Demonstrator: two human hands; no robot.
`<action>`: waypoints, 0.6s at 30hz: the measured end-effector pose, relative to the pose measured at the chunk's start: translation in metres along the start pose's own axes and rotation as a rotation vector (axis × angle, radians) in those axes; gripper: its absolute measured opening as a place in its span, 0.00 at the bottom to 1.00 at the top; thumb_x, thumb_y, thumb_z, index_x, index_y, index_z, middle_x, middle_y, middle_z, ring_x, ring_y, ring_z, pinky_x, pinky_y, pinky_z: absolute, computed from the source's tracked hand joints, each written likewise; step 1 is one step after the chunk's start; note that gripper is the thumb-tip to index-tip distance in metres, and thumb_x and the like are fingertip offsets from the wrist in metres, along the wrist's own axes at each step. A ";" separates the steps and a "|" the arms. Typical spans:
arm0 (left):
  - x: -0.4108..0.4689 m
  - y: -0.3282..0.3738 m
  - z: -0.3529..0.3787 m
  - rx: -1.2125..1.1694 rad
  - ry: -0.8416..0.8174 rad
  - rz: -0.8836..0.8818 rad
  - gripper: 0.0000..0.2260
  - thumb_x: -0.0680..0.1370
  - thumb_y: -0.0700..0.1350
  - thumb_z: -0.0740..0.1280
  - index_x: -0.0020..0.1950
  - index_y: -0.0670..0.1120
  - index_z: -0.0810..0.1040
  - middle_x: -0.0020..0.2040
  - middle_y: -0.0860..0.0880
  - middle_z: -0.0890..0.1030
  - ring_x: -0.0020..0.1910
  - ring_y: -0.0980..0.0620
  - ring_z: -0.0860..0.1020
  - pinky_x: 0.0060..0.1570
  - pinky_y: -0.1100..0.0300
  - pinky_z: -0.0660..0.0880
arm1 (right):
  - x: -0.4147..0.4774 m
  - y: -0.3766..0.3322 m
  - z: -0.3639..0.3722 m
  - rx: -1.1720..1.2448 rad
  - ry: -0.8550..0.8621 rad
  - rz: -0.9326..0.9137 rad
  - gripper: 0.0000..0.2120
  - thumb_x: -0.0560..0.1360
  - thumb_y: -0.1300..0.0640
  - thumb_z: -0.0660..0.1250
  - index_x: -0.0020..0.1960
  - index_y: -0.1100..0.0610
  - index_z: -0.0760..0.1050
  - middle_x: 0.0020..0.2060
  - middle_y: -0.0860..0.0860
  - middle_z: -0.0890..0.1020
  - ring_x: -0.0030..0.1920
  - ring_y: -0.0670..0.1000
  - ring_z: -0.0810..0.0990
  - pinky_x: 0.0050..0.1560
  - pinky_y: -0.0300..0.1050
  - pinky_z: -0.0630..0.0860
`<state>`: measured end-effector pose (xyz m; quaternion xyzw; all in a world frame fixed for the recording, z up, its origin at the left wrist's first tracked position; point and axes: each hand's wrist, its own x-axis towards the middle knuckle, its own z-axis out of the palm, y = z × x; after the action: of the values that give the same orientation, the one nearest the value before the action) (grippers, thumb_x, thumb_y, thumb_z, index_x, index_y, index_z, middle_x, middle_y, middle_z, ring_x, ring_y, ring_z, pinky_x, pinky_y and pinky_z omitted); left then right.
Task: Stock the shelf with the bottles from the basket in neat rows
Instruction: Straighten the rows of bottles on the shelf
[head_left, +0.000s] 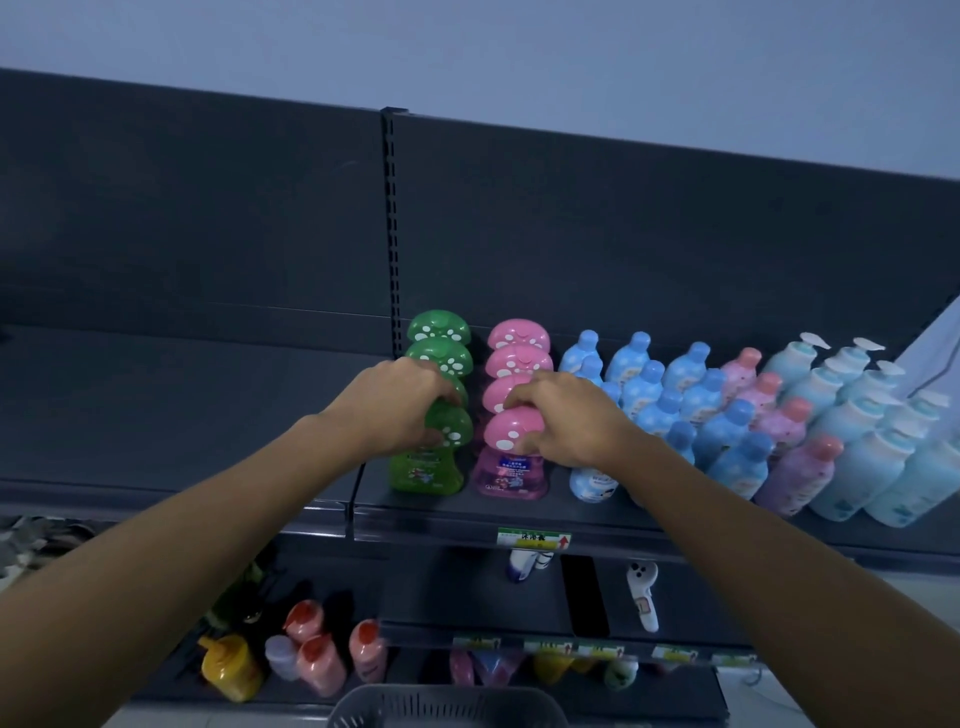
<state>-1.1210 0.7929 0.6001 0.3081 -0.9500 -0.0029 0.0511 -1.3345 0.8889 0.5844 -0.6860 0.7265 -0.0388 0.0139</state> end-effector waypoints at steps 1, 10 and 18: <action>0.000 0.000 0.001 0.000 0.004 0.001 0.24 0.72 0.55 0.77 0.67 0.59 0.78 0.65 0.55 0.78 0.61 0.48 0.78 0.54 0.51 0.78 | 0.000 0.001 0.000 -0.004 -0.004 -0.003 0.27 0.72 0.45 0.75 0.68 0.46 0.74 0.62 0.48 0.76 0.62 0.53 0.76 0.55 0.48 0.74; 0.001 -0.004 0.005 0.000 0.041 0.011 0.24 0.72 0.55 0.76 0.67 0.59 0.79 0.64 0.55 0.78 0.61 0.48 0.78 0.54 0.51 0.78 | 0.000 0.004 -0.001 0.001 -0.016 -0.012 0.26 0.71 0.45 0.76 0.68 0.47 0.74 0.60 0.47 0.75 0.61 0.51 0.75 0.55 0.48 0.75; 0.010 -0.015 0.005 -0.074 0.039 -0.001 0.23 0.69 0.58 0.78 0.63 0.59 0.80 0.59 0.56 0.81 0.58 0.51 0.79 0.54 0.52 0.79 | 0.002 0.006 -0.012 0.033 0.028 -0.027 0.23 0.72 0.39 0.71 0.63 0.47 0.78 0.56 0.45 0.77 0.57 0.48 0.77 0.52 0.49 0.77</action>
<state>-1.1212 0.7747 0.5954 0.3062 -0.9479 -0.0321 0.0812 -1.3412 0.8879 0.5956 -0.6948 0.7165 -0.0604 0.0146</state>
